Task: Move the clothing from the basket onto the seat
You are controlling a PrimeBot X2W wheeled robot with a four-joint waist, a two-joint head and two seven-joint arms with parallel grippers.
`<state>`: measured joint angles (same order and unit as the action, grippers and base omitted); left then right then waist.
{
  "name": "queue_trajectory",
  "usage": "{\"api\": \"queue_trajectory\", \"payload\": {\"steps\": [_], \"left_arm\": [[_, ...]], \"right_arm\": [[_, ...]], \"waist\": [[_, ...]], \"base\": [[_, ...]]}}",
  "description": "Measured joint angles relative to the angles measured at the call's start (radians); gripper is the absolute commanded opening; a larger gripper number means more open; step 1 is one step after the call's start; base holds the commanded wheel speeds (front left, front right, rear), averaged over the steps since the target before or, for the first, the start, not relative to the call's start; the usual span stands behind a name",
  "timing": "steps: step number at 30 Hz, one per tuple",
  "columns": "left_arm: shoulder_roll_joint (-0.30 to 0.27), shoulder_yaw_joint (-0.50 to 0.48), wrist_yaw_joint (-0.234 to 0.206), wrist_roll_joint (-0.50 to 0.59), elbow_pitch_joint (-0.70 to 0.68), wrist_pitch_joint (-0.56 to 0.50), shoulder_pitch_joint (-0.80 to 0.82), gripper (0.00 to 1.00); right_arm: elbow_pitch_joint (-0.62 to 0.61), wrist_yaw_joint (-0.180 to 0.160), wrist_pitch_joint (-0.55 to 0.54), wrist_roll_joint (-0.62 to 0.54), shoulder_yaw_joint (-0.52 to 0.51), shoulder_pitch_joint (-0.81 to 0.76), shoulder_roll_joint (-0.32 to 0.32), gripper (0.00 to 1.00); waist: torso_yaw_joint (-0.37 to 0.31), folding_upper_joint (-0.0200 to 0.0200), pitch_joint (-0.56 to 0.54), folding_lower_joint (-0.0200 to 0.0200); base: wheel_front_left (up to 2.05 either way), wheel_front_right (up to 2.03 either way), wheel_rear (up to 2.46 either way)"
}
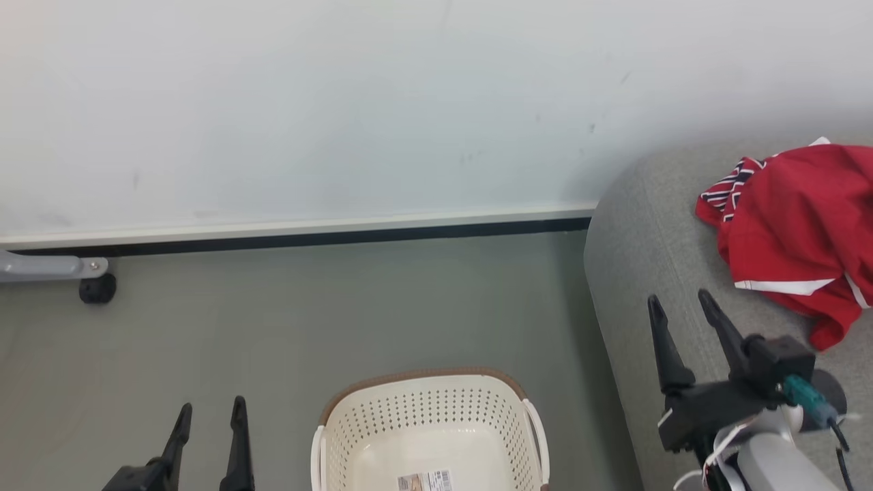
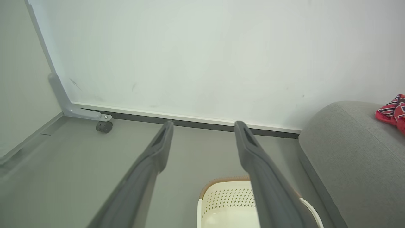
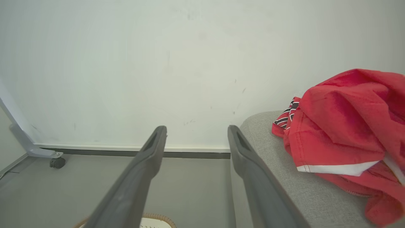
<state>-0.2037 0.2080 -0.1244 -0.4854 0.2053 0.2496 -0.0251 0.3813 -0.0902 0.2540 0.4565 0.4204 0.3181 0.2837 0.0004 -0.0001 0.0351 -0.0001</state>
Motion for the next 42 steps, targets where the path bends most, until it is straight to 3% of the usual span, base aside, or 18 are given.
{"api": "queue_trajectory", "payload": {"steps": [15,38,39,42], "left_arm": [[0.039,-0.074,0.000,0.077,-0.107,0.000,-0.105,1.00],[0.047,-0.065,0.000,0.128,-0.151,0.000,-0.118,1.00],[0.045,-0.063,0.000,0.130,-0.150,0.000,-0.118,0.00],[0.053,-0.060,0.001,0.128,-0.122,-0.001,-0.127,0.00]], "right_arm": [[-0.180,-0.026,0.000,-0.019,-0.052,-0.212,-0.047,1.00],[-0.267,-0.034,0.000,-0.079,-0.125,-0.273,-0.057,1.00],[-0.273,-0.034,0.000,-0.081,-0.127,-0.274,-0.058,0.00],[-0.250,-0.034,-0.005,-0.080,-0.119,-0.286,-0.070,0.00]], "waist": [[-0.021,0.0001,-0.040,0.0001],[-0.027,0.0002,-0.039,0.0001],[-0.025,0.0002,-0.041,0.0001],[-0.025,0.0002,-0.042,0.0001]], "base": [[0.00,0.00,0.00],[0.00,0.00,0.00],[0.00,0.00,0.00],[0.00,0.00,0.00]]}}
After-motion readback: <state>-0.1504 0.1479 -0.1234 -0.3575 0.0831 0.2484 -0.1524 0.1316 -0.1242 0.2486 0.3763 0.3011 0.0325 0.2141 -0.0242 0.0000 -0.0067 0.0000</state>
